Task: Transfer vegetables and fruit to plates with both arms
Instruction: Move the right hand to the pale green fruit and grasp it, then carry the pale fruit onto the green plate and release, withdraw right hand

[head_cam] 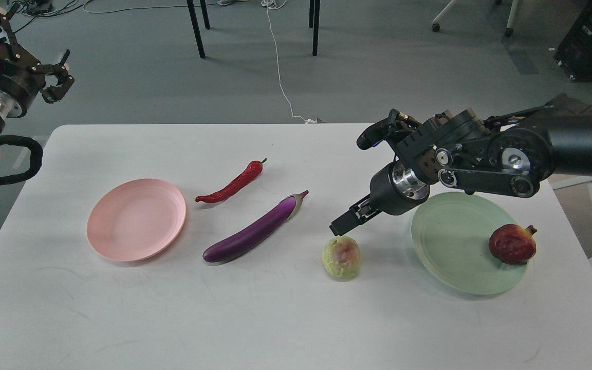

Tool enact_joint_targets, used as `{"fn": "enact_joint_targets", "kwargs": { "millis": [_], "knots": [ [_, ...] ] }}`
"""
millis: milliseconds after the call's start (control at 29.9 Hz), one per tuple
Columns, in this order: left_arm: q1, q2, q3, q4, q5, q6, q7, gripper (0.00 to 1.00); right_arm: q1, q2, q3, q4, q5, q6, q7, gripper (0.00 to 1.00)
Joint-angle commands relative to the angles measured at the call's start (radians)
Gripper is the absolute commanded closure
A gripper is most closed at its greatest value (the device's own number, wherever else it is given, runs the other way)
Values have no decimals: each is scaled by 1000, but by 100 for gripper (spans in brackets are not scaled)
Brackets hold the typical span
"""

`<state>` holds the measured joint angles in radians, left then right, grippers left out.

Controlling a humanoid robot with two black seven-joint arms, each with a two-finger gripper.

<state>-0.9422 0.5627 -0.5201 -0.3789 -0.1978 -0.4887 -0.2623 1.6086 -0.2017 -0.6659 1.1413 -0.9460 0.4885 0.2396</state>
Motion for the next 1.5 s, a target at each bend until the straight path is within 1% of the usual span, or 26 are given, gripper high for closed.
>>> {"fn": "enact_joint_targets", "kwargs": {
  "millis": [0,234,267,401,434,468,535,668,869,969,1036,1103,1203,1303,1370,1470],
  "knots": [
    [2,3,0,0,0,0,0,2,-9,70,-47,-11,6,0,1,9],
    [3,5,0,1,0,0,-2,2,-38,116,-84,-41,0,0,1,22],
    [3,5,0,1,0,0,-2,2,-38,116,-96,-43,0,0,1,25],
    [3,5,0,3,0,0,-2,2,-35,119,-118,-45,-2,0,3,48],
    [3,6,0,5,0,0,-2,2,-29,117,-116,-46,0,0,3,51],
    [3,8,0,5,0,0,-2,2,-21,114,-115,-46,3,0,4,53],
    [5,11,0,5,0,0,-2,2,3,94,-110,-46,4,0,6,54],
    [5,19,0,5,0,0,-2,2,82,-31,-107,-29,-25,0,4,53],
    [5,19,0,3,1,0,-2,2,88,-257,-107,40,-221,0,3,53],
    [5,19,2,0,1,0,-2,2,63,-336,-113,52,-266,0,3,52],
    [3,17,0,-2,1,0,0,2,21,-372,-106,49,-281,0,3,50],
    [3,13,2,-2,1,0,0,2,-12,-383,-103,46,-281,0,3,43],
    [2,8,9,-3,24,0,5,2,-35,-406,-104,46,-281,-5,3,27],
    [-15,6,32,-5,131,0,-5,2,-53,-420,-100,46,-277,-7,3,15],
    [-36,2,35,-17,205,0,-6,2,-58,-432,-86,46,-272,-8,3,3],
    [-53,3,35,-52,339,0,-8,2,-76,-459,-28,40,-269,-8,1,3]
  ]
}}
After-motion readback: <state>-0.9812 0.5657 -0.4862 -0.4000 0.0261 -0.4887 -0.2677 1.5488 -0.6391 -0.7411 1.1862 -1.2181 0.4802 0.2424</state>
